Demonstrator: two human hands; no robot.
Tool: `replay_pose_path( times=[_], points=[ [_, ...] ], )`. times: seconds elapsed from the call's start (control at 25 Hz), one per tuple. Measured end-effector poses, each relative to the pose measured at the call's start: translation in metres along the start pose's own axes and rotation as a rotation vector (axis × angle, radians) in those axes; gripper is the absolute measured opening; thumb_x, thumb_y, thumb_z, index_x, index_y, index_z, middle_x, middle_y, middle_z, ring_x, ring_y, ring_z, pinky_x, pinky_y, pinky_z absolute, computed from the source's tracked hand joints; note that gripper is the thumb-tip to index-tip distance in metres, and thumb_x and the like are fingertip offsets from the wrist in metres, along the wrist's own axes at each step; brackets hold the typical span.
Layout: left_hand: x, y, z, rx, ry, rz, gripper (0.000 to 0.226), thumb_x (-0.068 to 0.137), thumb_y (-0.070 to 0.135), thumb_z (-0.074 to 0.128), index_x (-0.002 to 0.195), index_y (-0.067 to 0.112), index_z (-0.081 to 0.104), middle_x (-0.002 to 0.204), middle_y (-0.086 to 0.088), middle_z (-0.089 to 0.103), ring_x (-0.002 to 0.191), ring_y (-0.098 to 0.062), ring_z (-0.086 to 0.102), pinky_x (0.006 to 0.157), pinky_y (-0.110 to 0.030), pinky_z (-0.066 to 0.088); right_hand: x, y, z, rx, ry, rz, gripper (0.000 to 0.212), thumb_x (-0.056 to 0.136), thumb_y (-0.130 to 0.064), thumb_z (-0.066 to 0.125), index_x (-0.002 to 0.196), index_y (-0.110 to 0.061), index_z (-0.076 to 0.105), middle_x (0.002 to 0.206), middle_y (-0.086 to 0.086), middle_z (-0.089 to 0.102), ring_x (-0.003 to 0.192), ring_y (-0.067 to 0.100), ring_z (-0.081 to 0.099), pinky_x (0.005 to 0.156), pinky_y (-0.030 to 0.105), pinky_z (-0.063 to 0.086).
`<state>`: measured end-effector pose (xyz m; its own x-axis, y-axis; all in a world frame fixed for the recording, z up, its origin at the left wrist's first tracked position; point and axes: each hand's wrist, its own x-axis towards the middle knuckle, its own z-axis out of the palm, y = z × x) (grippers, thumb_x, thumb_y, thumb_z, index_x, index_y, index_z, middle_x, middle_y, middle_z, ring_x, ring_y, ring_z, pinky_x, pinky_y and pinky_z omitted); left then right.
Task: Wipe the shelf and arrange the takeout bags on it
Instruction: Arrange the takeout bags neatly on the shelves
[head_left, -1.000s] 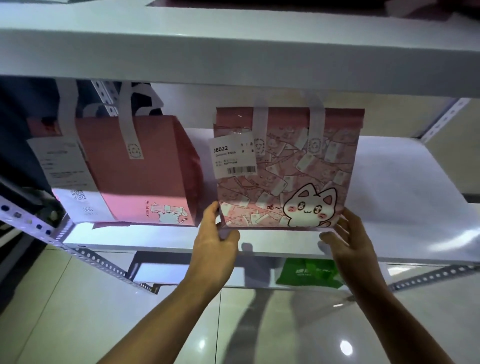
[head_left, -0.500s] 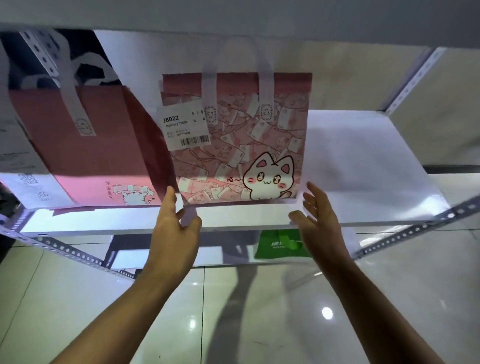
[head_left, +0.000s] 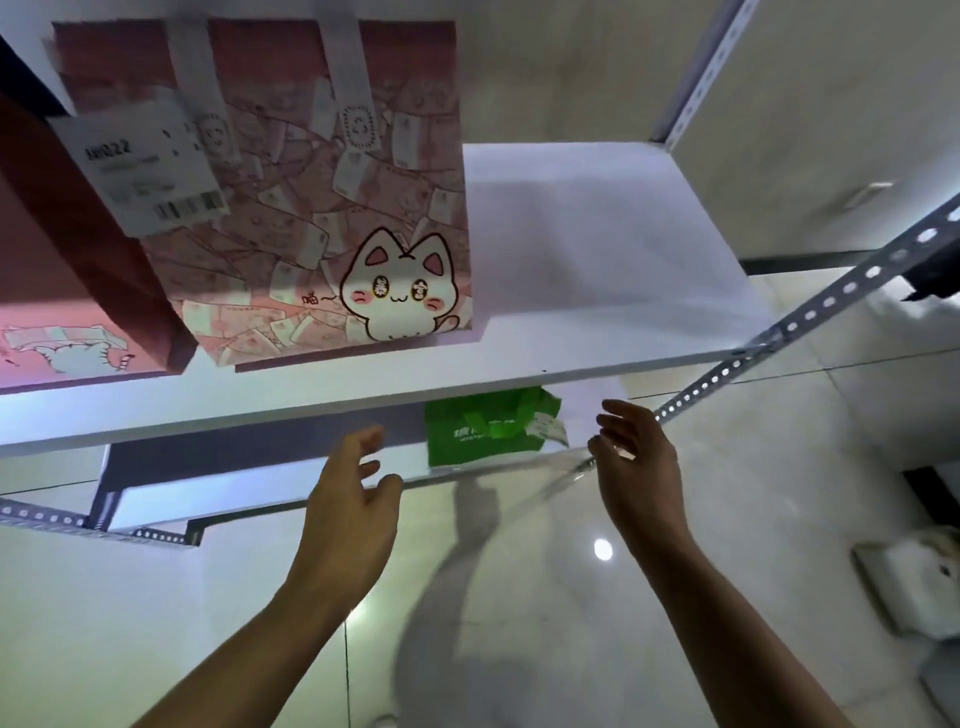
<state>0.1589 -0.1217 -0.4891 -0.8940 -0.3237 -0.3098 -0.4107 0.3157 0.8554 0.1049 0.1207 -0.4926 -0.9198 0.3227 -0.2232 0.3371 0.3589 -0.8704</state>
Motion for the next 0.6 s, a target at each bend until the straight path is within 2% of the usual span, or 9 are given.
replay_pose_path(
  times=[0.16,0.28,0.36,0.48,0.6],
  points=[
    [0.029,-0.013,0.043,0.072,-0.039,-0.041,0.044,0.098,0.008,0.051,0.14,0.021,0.048,0.14,0.004,0.055,0.12,-0.015,0.053,0.092,-0.026,0.037,0.024,0.032,0.001,-0.091,-0.017,0.012,0.037,0.091,-0.008,0.061,0.124,-0.025,0.063,0.116,-0.003,0.069,0.111,0.014,0.064,0.091,0.03,0.051],
    [0.061,-0.028,0.069,0.075,-0.05,-0.08,0.048,0.097,0.01,0.053,0.143,0.021,0.047,0.143,0.002,0.054,0.127,-0.021,0.053,0.098,-0.028,0.038,0.05,0.05,0.012,-0.153,-0.068,0.008,0.038,0.093,-0.012,0.062,0.129,-0.023,0.061,0.121,-0.002,0.068,0.114,0.014,0.062,0.091,0.028,0.048],
    [0.086,-0.035,0.084,0.029,-0.052,-0.117,0.051,0.095,0.012,0.055,0.144,0.023,0.046,0.139,0.003,0.055,0.127,-0.021,0.053,0.097,-0.027,0.037,0.067,0.061,0.024,-0.199,-0.117,-0.001,0.042,0.094,-0.017,0.063,0.136,-0.025,0.057,0.129,-0.002,0.065,0.118,0.013,0.06,0.099,0.032,0.049],
    [0.119,-0.041,0.1,-0.014,-0.022,-0.144,0.051,0.094,0.01,0.057,0.142,0.023,0.049,0.126,0.002,0.06,0.112,-0.023,0.057,0.09,-0.027,0.04,0.094,0.075,0.041,-0.291,-0.217,-0.016,0.052,0.096,-0.024,0.062,0.146,-0.027,0.048,0.14,0.002,0.058,0.127,0.018,0.056,0.107,0.038,0.046],
    [0.13,-0.043,0.11,-0.006,-0.036,-0.141,0.04,0.092,0.008,0.059,0.131,0.016,0.057,0.117,-0.005,0.067,0.103,-0.028,0.063,0.089,-0.033,0.049,0.11,0.082,0.05,-0.306,-0.263,-0.049,0.047,0.096,-0.023,0.06,0.143,-0.026,0.055,0.135,0.003,0.063,0.12,0.022,0.061,0.099,0.03,0.047]
  ],
)
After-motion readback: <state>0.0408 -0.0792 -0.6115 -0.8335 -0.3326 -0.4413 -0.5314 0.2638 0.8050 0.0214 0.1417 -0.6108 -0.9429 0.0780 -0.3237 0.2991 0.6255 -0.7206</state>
